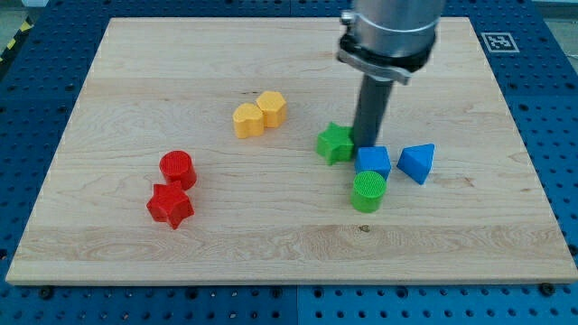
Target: Push the green star above the red circle
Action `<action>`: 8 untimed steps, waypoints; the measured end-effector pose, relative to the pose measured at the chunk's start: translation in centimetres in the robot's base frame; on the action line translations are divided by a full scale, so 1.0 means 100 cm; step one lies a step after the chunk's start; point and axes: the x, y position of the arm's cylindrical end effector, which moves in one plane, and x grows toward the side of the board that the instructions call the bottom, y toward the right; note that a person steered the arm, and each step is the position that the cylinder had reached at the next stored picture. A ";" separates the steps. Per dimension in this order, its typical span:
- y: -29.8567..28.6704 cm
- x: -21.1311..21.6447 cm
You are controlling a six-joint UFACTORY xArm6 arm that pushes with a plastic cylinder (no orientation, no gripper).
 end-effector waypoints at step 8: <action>-0.150 0.006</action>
